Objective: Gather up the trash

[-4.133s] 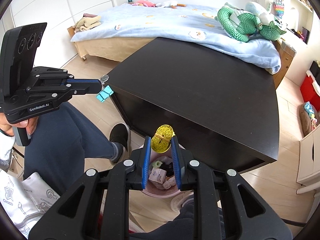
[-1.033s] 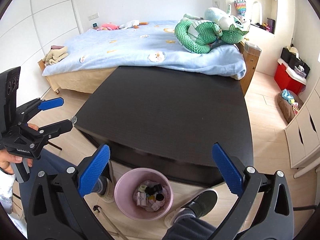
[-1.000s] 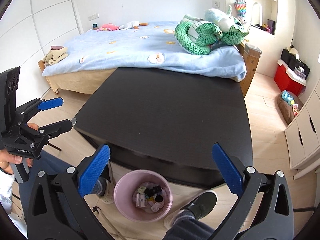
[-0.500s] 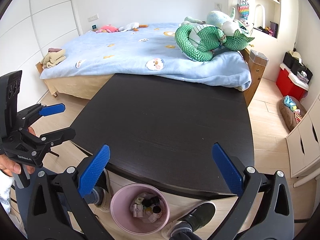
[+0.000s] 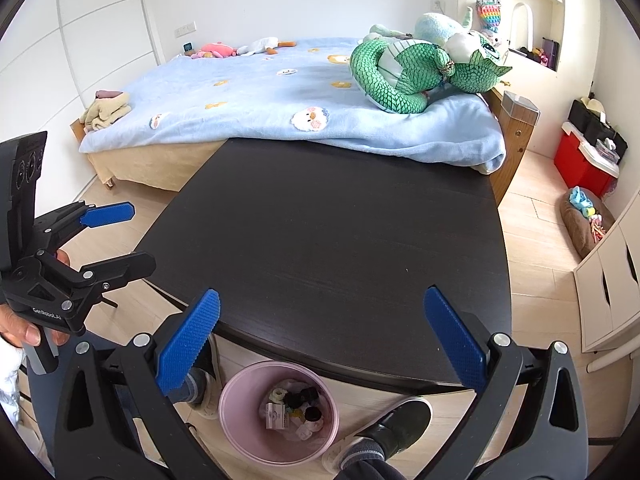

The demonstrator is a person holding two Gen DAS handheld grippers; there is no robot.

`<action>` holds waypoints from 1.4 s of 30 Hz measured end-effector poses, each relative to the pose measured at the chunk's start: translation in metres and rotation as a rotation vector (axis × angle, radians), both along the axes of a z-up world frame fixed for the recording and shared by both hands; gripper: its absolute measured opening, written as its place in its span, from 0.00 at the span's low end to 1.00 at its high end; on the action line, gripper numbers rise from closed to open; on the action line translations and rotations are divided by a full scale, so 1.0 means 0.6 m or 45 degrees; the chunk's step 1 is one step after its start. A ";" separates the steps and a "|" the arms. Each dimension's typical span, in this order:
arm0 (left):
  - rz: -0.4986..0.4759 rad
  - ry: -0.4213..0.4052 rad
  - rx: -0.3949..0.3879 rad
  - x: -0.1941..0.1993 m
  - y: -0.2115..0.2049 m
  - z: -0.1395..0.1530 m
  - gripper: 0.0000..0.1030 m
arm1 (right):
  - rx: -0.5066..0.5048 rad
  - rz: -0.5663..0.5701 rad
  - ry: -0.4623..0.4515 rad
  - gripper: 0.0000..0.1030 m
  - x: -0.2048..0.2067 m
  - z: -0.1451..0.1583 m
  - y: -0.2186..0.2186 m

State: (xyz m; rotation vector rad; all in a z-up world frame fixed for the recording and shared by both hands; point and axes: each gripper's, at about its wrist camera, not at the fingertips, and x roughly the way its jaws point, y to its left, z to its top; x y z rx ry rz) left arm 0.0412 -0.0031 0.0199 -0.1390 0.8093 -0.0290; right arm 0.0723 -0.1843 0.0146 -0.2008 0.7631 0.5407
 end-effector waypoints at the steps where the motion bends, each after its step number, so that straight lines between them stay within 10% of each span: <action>1: 0.002 0.003 0.003 0.000 0.000 -0.001 0.94 | 0.000 0.001 0.000 0.97 -0.001 -0.001 0.000; 42: 0.001 0.016 0.002 0.004 -0.006 0.000 0.94 | -0.021 0.016 -0.001 0.97 -0.001 -0.004 0.006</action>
